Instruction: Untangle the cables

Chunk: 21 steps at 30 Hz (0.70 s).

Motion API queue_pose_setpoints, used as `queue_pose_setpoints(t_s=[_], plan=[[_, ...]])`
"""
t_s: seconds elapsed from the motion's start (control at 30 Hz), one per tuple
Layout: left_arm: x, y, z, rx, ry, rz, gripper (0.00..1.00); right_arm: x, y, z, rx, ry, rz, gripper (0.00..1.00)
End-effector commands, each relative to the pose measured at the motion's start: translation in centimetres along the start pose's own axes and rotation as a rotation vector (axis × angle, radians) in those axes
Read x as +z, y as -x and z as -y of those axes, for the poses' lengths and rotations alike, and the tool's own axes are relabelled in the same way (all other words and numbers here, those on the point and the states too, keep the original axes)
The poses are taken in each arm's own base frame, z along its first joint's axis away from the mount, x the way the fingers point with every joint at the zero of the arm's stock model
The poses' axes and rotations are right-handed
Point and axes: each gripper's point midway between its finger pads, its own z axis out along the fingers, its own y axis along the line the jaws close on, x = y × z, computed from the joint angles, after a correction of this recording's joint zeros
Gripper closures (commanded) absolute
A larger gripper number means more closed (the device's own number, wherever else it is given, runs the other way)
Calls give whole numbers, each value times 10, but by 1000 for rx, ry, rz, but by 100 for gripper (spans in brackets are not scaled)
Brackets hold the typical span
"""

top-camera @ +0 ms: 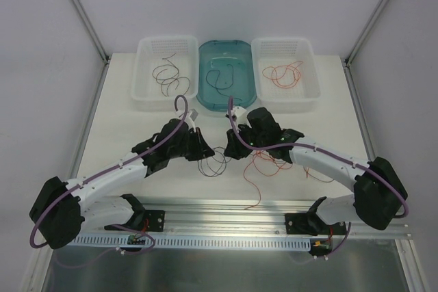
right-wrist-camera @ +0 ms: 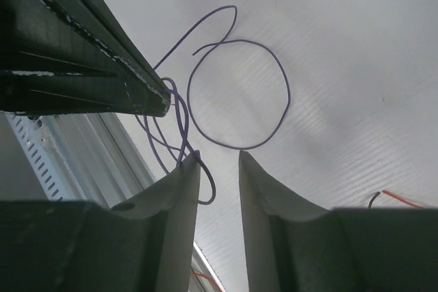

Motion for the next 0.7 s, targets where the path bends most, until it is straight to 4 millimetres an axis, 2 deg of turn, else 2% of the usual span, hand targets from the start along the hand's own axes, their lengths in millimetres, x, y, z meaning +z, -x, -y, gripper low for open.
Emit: queue_pose_setpoints(t_s=[0.0, 0.03, 0.1, 0.13, 0.23, 0.37, 0.4, 0.47, 0.57, 0.67], plan=[[-1, 6, 22, 49, -62, -5, 100, -1, 32, -13, -56, 43, 80, 68], [-1, 6, 21, 50, -60, -7, 100, 1, 33, -13, -54, 42, 83, 77], [0, 6, 20, 53, -54, -5, 100, 1, 37, -9, -44, 21, 101, 86], [0, 6, 18, 50, -47, 0, 100, 1, 37, -8, -36, 9, 108, 93], [-2, 9, 5, 23, 4, 46, 100, -7, 40, 5, 15, -79, 149, 99], [-8, 16, -18, -53, 94, 137, 100, -33, 43, 31, 119, -245, 248, 99], [-8, 13, -26, -69, 118, 143, 100, -47, 48, 31, 159, -267, 296, 99], [-11, 17, -34, -102, 145, 179, 100, -58, 41, 48, 220, -376, 330, 99], [-13, 18, -39, -126, 162, 206, 100, -76, 34, 61, 335, -468, 389, 99], [-17, 22, -42, -150, 173, 238, 100, -86, 15, 76, 492, -566, 419, 99]])
